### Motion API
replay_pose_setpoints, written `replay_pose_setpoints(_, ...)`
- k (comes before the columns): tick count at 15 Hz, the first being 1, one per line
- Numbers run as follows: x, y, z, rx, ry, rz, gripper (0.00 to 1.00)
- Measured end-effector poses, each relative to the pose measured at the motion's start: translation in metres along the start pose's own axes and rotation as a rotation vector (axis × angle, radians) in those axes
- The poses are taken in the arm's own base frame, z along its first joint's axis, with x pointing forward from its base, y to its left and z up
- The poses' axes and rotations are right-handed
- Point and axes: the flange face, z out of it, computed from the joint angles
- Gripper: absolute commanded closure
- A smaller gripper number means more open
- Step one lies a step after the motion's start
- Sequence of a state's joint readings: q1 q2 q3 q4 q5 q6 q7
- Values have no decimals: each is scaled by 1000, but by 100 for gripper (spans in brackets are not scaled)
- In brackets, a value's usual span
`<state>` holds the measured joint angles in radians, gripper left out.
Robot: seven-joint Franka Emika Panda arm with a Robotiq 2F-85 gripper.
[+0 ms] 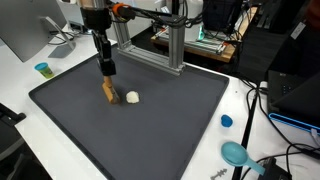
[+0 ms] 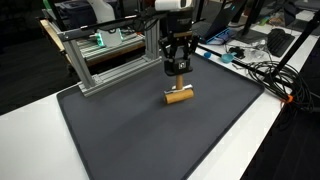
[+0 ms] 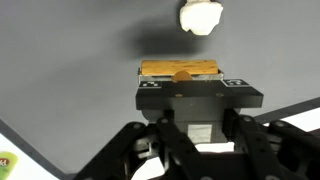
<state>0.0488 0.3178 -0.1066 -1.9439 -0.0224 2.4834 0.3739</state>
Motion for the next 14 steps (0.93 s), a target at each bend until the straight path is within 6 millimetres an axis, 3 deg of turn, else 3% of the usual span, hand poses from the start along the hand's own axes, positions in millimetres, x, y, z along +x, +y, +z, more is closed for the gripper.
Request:
replay_pose_setpoints(3, -18, -2, -23, 19, 5, -108, 78)
replay_pose_setpoints(6, -39, -17, -32, 36, -2, -186, 78)
replay_pose_setpoints(10, -57, -34, -21, 39, -34, -229, 78)
replay_pose_setpoints(14, -66, -41, 6, 28, -79, -246, 78)
